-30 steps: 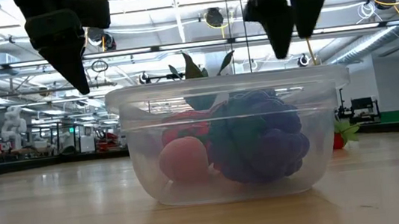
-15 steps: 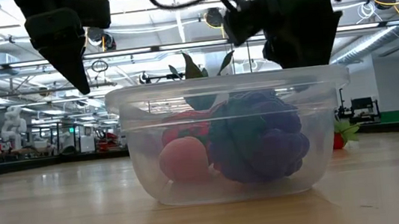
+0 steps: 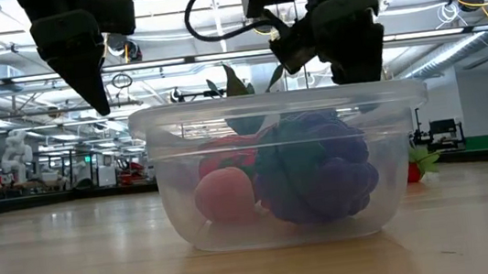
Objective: Pick and placing Produce into tupperware
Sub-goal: Put the right red strawberry into the transparent container
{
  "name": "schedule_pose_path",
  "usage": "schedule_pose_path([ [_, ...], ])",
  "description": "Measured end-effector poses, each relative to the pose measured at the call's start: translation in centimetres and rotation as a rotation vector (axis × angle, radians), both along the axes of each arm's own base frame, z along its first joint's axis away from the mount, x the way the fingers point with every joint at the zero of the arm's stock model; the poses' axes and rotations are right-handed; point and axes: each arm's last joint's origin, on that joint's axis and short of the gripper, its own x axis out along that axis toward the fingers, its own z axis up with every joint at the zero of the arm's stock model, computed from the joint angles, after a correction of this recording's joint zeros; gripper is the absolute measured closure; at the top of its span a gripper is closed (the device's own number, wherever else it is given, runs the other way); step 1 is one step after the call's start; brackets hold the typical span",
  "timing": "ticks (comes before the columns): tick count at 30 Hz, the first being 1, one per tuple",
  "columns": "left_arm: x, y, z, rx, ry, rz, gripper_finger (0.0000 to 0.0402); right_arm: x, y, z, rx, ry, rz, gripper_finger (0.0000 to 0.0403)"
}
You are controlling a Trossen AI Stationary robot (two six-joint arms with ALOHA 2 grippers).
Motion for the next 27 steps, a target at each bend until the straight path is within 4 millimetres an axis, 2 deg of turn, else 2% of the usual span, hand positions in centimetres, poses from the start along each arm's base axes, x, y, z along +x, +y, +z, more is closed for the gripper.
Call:
schedule_pose_path([
  [11, 0.0, 0.0, 0.0, 0.000, 0.000, 0.001, 0.0231, 0.0, -0.5, -0.3, 0.056, 0.011, -0.087, 0.0131],
  [21, 0.0, 0.0, 0.0, 0.000, 0.000, 0.001, 0.0231, -1.8, -1.4, -3.9, 0.048, 0.106, -0.128, 0.0131],
  [27, 0.0, 0.0, 0.0, 0.000, 0.000, 0.001, 0.0231, -2.0, -1.9, -4.8, 0.054, 0.084, -0.123, 0.0131],
])
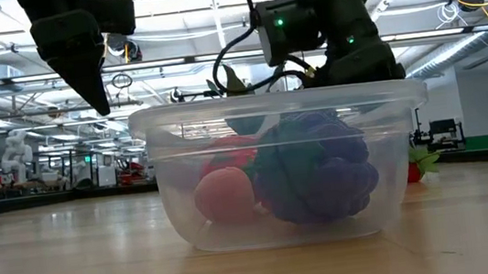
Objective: Pick and placing Produce into tupperware
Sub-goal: Put the right red strawberry into the transparent container
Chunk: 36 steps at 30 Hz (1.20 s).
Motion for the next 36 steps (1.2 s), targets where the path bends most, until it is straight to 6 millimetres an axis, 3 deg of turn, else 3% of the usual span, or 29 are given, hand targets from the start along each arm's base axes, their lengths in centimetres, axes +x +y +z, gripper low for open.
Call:
schedule_pose_path([
  [9, 0.0, 0.0, 0.0, 0.000, 0.000, 0.000, 0.0231, 0.0, -0.8, -0.6, 0.004, -0.030, -0.002, 0.0131],
  [23, 0.0, 0.0, 0.0, 0.001, 0.001, -0.003, 0.0231, -1.6, -1.7, -2.6, 0.005, 0.030, -0.030, 0.0131],
  [36, 0.0, 0.0, 0.0, 0.000, 0.001, -0.002, 0.0231, -1.5, -1.7, -2.8, 0.012, 0.008, 0.000, 0.0144],
])
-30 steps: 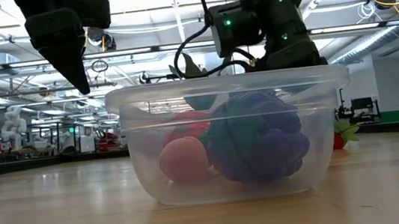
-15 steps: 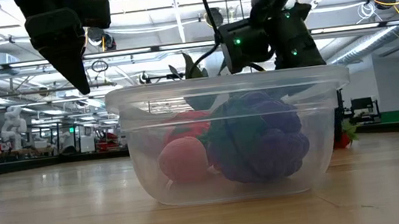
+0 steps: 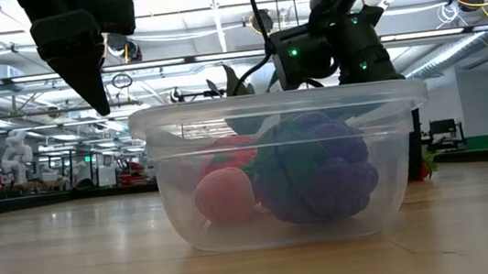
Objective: Pick and placing Produce into tupperware
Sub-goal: Put the right red strawberry into the transparent container
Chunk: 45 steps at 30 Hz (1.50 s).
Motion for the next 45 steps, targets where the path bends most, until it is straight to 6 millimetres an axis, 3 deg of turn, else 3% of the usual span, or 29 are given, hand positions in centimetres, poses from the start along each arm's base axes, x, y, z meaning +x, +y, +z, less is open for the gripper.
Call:
schedule_pose_path([
  [13, 0.0, 0.0, 0.0, 0.000, 0.000, 0.001, 0.0231, 0.0, 0.0, 0.0, 0.000, -0.001, 0.014, 0.0175],
  [26, 0.0, 0.0, 0.0, -0.005, -0.005, 0.014, 0.0231, 0.0, 0.0, 0.0, 0.001, -0.007, 0.024, 0.0177],
  [39, 0.0, 0.0, 0.0, -0.008, -0.009, 0.019, 0.0231, -0.5, 0.0, 3.2, -0.007, -0.129, -0.004, 0.0177],
  [45, 0.1, 0.0, 0.0, -0.009, -0.012, 0.019, 0.0231, -0.5, 0.0, 3.6, -0.008, -0.146, 0.001, 0.0177],
])
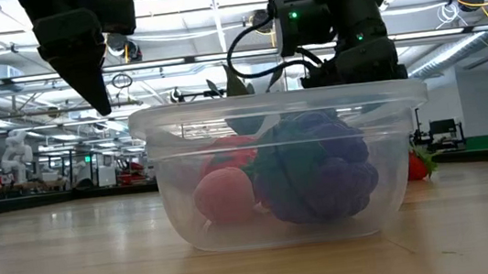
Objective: Pick and placing Produce into tupperware
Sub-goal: Put the right red strawberry into the transparent container
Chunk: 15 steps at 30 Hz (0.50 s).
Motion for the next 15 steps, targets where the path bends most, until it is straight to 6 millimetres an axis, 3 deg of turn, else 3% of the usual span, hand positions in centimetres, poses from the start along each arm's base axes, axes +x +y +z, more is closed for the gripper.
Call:
schedule_pose_path([
  [7, 0.0, 0.0, 0.0, -0.001, -0.001, -0.001, 0.0231, 0.0, 0.0, -0.1, 0.000, -0.004, 0.001, 0.0177],
  [15, 0.0, 0.0, 0.0, 0.001, 0.001, -0.007, 0.0231, -1.6, 0.0, -2.0, 0.002, 0.070, -0.006, 0.0177],
])
